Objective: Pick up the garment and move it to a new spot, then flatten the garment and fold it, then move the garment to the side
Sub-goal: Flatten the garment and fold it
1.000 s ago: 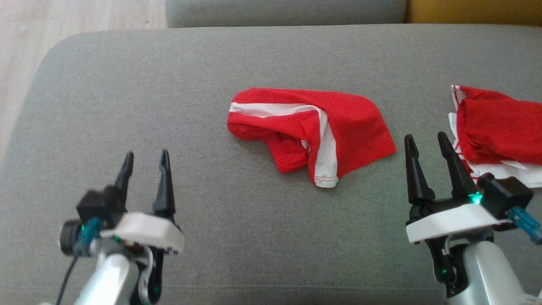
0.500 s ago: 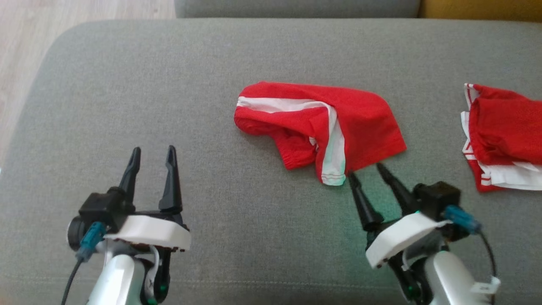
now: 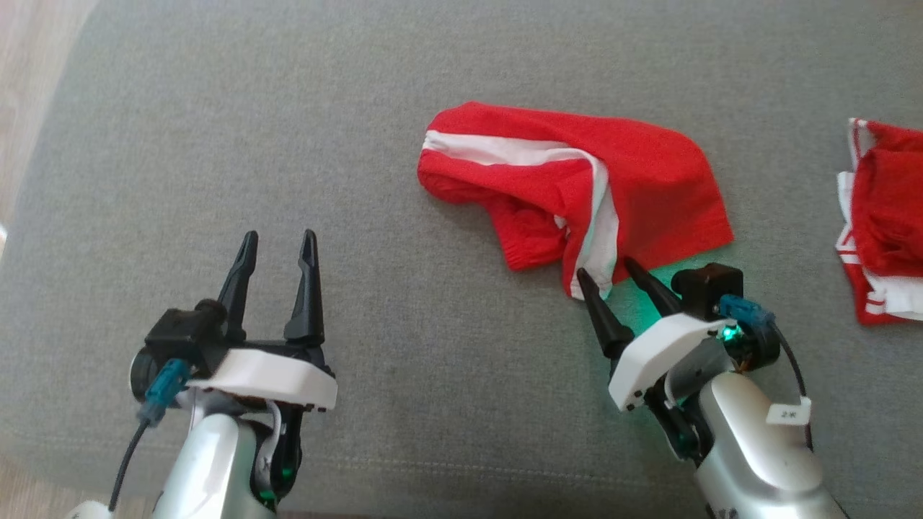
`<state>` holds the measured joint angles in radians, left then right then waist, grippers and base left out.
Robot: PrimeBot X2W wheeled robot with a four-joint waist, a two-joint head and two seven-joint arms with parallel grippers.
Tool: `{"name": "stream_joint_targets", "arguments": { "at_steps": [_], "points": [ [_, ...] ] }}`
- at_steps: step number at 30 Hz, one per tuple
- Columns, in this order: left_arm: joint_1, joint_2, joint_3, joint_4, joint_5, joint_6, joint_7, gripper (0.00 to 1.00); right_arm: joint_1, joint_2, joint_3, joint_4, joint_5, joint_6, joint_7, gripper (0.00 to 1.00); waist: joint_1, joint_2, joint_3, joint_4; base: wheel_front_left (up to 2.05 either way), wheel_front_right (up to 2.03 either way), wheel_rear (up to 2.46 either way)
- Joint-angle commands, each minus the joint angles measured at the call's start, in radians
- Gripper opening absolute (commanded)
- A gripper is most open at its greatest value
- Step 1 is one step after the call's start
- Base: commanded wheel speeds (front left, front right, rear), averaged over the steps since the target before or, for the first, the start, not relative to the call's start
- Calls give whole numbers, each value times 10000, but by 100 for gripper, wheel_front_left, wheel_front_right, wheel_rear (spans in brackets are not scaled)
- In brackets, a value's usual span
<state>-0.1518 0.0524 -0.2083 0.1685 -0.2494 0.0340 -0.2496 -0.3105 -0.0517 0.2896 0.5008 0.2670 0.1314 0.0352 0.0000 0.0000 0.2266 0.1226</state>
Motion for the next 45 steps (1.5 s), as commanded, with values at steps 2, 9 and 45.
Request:
{"name": "stream_joint_targets", "arguments": {
  "at_steps": [2,9,45],
  "points": [
    [-495,6,450,-272,28,-62,-122,100,-541,14,260,54,25,-7,-224,100,0,0,233,125,0,0,0],
    [-572,-17,588,-147,114,-105,-122,100,-950,-33,476,635,88,-7,-455,0,0,0,251,16,0,0,0],
    [-2487,566,-585,2691,153,-1554,599,100,646,-2151,-312,-2997,-1093,-7,963,0,0,0,175,-2518,0,0,0]
  ]
}}
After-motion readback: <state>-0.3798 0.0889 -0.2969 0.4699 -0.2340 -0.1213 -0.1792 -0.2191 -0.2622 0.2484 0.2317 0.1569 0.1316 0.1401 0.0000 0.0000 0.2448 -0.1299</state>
